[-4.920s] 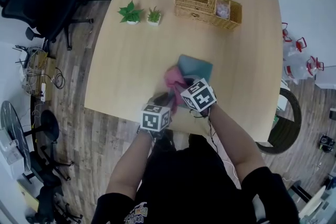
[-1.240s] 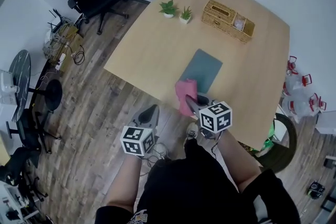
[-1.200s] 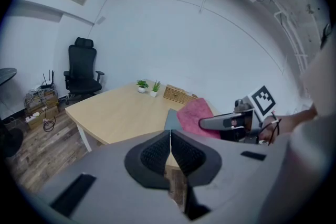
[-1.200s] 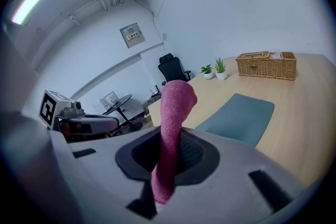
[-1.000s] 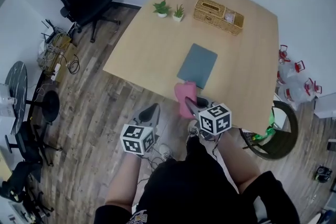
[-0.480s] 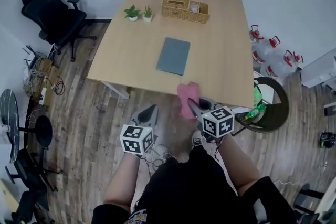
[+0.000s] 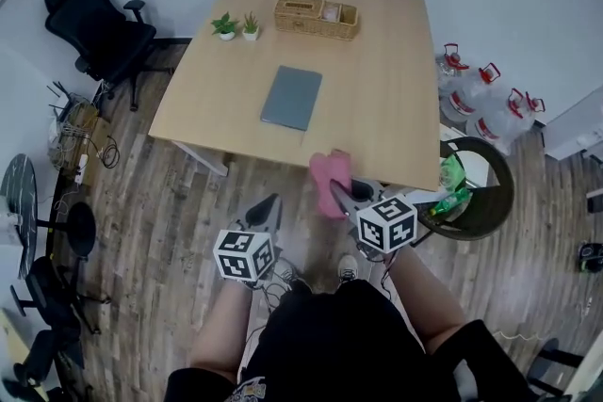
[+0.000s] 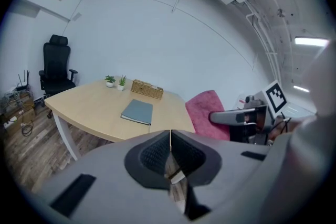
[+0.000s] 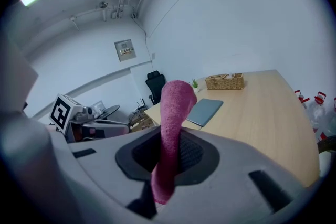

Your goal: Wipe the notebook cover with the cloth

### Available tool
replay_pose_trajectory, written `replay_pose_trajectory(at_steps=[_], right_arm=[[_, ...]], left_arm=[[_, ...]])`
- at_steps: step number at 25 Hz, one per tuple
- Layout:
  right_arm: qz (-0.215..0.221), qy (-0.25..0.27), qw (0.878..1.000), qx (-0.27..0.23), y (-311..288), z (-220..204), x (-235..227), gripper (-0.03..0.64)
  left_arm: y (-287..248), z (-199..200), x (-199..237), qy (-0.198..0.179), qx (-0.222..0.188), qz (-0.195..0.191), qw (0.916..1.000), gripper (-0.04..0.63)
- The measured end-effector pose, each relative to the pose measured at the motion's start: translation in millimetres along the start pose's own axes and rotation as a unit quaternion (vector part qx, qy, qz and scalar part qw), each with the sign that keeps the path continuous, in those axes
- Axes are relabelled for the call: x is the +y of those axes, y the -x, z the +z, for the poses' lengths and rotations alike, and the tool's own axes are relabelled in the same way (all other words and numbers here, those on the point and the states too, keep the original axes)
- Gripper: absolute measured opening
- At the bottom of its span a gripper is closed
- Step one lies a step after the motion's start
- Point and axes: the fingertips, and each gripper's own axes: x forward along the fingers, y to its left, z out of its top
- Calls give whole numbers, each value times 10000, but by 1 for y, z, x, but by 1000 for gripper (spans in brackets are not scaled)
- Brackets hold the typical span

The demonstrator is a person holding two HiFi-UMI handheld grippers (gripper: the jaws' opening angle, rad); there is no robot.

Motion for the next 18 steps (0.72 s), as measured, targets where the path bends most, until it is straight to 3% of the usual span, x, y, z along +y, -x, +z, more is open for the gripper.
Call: replay_pose_trajectory(at_steps=[8, 18], right_arm=[[635, 170, 9978, -89, 35, -5, -5, 58], [1085, 412, 9931, -139, 58, -3, 0, 58]], left_arm=[[5, -2, -57, -128, -166, 422, 9989, 9], [20, 0, -87, -102, -456, 844, 9953, 9]])
